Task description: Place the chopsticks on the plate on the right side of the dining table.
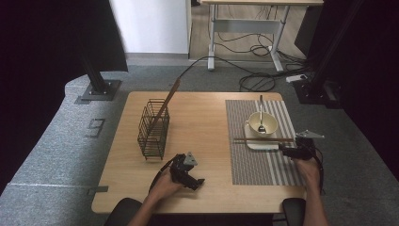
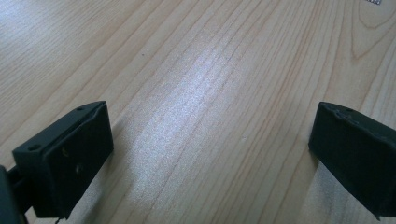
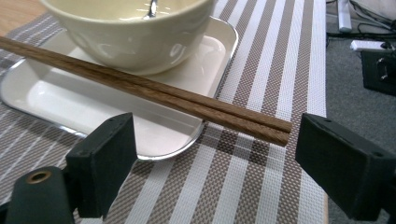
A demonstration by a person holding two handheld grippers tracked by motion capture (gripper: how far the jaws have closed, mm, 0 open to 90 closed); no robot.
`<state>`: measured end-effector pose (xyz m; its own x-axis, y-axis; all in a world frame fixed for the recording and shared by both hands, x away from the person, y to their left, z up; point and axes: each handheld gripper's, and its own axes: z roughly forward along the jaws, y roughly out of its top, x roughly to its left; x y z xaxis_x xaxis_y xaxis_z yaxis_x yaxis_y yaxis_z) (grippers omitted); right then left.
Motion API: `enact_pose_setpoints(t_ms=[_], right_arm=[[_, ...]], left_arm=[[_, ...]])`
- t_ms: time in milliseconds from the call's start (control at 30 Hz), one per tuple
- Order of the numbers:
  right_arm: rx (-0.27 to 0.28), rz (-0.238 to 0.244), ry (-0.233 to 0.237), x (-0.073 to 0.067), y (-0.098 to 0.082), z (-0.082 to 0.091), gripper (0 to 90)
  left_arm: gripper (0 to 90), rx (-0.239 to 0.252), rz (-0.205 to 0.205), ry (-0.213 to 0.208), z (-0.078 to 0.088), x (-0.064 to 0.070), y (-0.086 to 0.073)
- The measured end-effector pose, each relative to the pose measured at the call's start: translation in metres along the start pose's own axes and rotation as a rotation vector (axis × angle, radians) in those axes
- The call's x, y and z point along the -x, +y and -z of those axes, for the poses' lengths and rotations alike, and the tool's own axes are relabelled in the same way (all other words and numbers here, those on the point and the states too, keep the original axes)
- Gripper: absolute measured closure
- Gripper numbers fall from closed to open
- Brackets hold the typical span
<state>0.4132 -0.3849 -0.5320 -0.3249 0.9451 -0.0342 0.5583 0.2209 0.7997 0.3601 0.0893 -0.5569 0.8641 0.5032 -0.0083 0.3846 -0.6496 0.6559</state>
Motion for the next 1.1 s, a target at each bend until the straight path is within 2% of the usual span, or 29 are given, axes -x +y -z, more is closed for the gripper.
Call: enact_pose_setpoints(t_ms=[100,200,600,767,933,1100], right_arm=[[0.005,0.012,0.007,-0.003,0.003,0.008,6.1],[-0.013,0.029,0.015,-0.009,0.005,0.017,0.7],[-0.047,0.042,0.068,-0.035,0.007,0.057,0.0],[-0.037,0.049,0.123,-0.052,0.01,0.072,0.0],[-0.033,0.074,0.171,-0.076,0.013,0.074,0.0],[-0.053,0.095,0.211,-0.095,0.013,0.06,0.0]], left_arm=[[0.0,0.0,0.001,0.0,0.0,0.0,0.0],[0.0,0.0,0.0,0.0,0.0,0.0,0.0],[0.0,0.0,0.0,0.0,0.0,0.0,0.0],[0.0,0.0,-0.001,0.0,0.0,0.0,0.0],[0.0,0.0,-0.002,0.0,0.0,0.0,0.0],[0.0,0.0,0.0,0.0,0.0,0.0,0.0]])
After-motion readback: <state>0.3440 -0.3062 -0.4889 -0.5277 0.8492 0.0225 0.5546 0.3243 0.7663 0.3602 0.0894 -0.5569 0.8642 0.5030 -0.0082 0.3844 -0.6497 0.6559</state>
